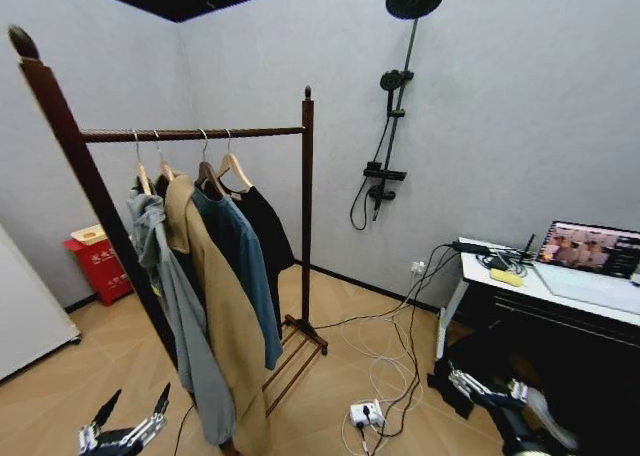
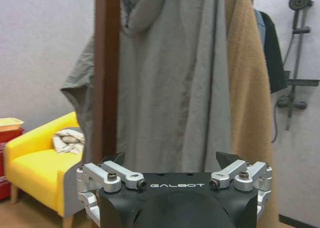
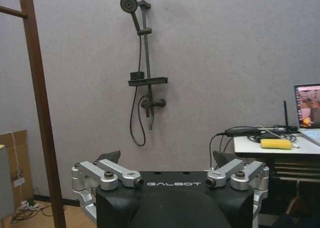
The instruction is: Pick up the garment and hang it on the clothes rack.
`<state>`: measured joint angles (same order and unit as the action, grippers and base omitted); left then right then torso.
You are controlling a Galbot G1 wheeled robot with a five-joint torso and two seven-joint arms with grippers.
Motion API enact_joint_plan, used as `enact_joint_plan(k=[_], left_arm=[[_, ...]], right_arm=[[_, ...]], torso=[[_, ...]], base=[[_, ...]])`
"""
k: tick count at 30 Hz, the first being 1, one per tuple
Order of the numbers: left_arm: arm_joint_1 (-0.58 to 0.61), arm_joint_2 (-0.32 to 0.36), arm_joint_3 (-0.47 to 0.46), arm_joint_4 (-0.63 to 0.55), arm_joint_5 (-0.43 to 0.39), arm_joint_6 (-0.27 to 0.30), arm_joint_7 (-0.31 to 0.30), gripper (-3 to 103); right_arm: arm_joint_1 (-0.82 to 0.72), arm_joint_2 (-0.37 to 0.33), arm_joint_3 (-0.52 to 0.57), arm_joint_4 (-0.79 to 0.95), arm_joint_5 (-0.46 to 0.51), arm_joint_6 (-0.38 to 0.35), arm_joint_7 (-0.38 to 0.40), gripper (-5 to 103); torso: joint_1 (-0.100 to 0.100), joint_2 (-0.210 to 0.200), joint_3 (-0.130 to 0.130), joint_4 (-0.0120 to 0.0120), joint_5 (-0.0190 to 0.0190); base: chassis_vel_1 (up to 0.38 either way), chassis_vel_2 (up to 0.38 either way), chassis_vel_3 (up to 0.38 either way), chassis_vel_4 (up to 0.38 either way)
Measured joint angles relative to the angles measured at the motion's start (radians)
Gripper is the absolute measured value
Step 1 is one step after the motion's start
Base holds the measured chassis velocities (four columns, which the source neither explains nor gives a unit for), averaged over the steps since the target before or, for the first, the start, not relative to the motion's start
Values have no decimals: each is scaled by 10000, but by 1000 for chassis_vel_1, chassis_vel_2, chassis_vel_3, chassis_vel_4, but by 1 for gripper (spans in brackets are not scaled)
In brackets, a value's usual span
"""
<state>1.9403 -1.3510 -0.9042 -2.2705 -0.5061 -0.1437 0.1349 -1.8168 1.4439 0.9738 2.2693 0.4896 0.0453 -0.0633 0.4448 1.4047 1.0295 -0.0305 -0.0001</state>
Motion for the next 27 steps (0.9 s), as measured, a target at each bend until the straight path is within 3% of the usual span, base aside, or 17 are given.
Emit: enact_joint_plan(k=[18,27], left_arm=[[0,0,0,0,0,0,1,100],[0,0,0,0,0,0,0,100]], right_arm=[[0,0,-1,0,-2,-5,3,100],[2,1,-2,-1,-2,-6,2,100]], torso=[[0,0,0,-3,1],[0,0,0,1,1]], base=[[-116,-113,-108,-107],[78,-113,-126,81]])
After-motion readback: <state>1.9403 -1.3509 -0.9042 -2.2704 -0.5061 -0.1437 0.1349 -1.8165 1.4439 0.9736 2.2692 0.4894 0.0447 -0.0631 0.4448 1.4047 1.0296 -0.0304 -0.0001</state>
